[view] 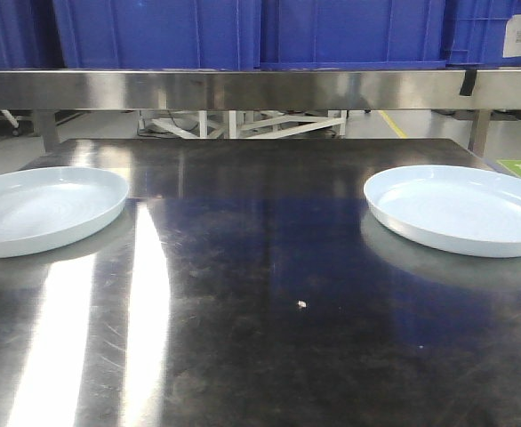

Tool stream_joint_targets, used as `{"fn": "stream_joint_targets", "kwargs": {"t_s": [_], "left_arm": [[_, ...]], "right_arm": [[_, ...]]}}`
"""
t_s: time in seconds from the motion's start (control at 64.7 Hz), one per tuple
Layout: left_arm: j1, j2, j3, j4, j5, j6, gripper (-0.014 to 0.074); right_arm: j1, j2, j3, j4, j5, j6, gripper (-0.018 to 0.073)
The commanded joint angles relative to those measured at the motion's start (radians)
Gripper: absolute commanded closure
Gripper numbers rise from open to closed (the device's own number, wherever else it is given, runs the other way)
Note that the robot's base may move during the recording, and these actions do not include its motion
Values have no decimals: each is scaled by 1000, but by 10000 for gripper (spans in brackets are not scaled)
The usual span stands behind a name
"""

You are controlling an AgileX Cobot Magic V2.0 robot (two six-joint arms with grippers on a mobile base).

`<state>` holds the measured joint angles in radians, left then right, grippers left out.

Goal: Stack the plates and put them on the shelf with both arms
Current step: 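Lower the left gripper to the rim of the plate near it and grasp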

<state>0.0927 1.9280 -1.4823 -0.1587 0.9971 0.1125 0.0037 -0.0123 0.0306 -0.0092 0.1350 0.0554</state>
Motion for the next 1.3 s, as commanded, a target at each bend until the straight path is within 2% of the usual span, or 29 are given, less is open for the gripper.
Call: {"fn": "stream_joint_targets", "kwargs": {"t_s": [0.0,0.263,0.556,1.128,1.205,1.282], "left_arm": [[-8,-54,-32,-9,-6,-5,298],[-39,-54,-32,-4,0,-5,298],[-39,-54,-32,25,14,-5,298],[-47,-20,-33,25,34,-5,299],[-47,-20,-33,25,38,-5,316],[-47,-20,-33,25,45,-5,386]], "right_arm": [[-4,-17,-1,-2,-94,-10,503],[-4,-17,-1,-2,-94,-10,503],[-4,-17,-1,-2,-94,-10,503],[-4,-17,-1,-2,-94,-10,503],[-4,-17,-1,-2,-94,-10,503],[-4,-17,-1,-2,-94,-10,503]]}}
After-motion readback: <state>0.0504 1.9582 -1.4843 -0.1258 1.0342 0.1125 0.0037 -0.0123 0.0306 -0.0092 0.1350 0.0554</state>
